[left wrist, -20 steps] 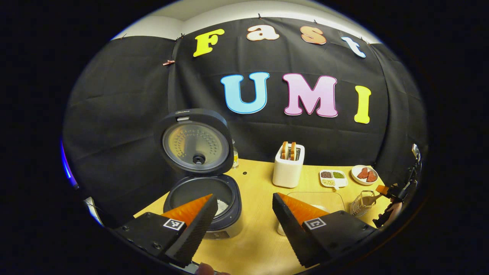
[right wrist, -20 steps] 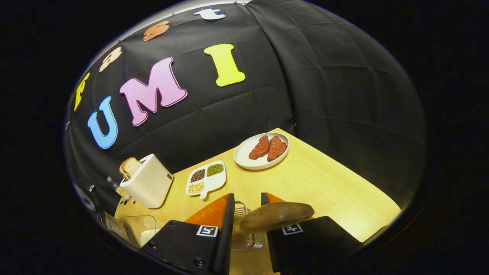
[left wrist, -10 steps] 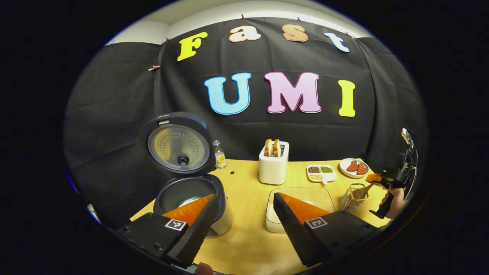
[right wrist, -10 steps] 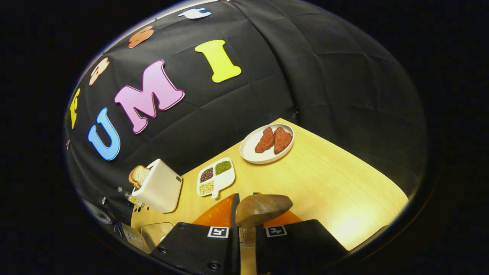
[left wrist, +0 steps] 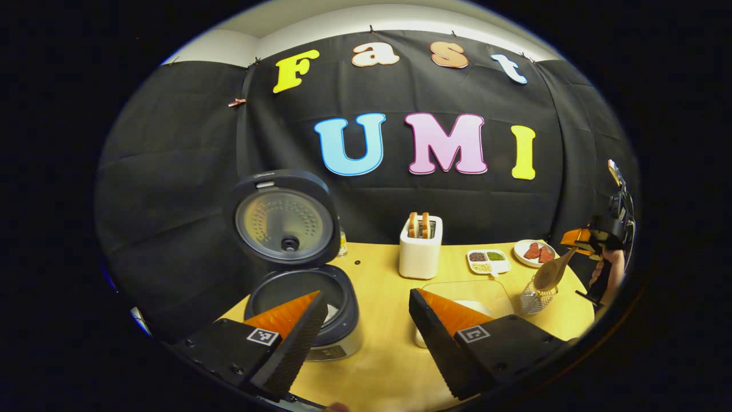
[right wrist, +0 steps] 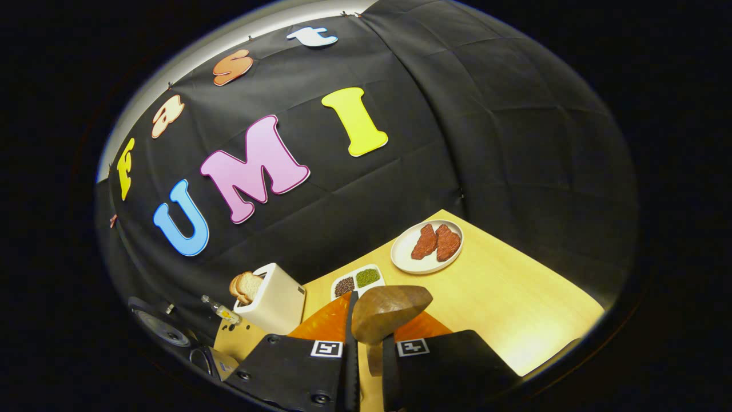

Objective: Close the left gripper, press the button to open the rice cooker; take a wooden spoon from the chopstick holder with the right hand, scoop a spoonful of rice and pour it into the rice cooker, then put the wooden spoon back into the chopstick holder.

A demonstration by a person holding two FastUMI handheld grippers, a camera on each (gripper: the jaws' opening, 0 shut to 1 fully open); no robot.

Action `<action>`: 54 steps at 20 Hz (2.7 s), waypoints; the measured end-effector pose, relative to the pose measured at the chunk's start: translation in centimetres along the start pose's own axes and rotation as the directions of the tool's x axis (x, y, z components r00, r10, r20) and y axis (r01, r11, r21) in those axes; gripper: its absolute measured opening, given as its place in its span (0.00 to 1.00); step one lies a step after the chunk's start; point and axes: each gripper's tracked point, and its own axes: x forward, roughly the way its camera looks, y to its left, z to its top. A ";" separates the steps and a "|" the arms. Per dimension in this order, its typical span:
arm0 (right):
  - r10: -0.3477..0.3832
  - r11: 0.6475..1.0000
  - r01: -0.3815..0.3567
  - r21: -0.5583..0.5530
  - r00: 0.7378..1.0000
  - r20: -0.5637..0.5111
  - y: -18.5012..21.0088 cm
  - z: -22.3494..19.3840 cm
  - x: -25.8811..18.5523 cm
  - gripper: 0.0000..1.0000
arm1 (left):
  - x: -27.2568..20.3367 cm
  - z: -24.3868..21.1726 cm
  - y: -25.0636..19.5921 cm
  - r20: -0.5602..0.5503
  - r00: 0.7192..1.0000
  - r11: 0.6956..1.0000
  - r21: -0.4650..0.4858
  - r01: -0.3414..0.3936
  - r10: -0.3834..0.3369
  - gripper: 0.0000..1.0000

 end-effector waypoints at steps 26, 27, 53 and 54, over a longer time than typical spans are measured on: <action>0.149 0.910 -0.219 -0.352 0.965 -0.214 14.3 -20.7 1.6 0.20 | 1.2 -13.7 9.9 -0.182 0.983 0.985 -0.172 0.008 -0.040 0.96; 0.155 0.913 -0.227 -0.340 0.961 -0.228 14.9 -21.2 1.3 0.20 | 1.0 -13.8 10.0 -0.181 0.983 0.985 -0.171 0.011 -0.042 0.96; 0.037 0.945 0.063 0.322 0.954 -0.296 11.1 -17.9 -1.4 0.20 | -1.1 -9.7 15.2 -0.082 0.995 0.989 -0.145 0.042 -0.054 0.96; 0.042 0.934 0.067 0.352 0.956 -0.291 11.2 -17.3 -1.5 0.20 | -1.1 -9.4 15.2 -0.075 0.995 0.988 -0.145 0.047 -0.058 0.96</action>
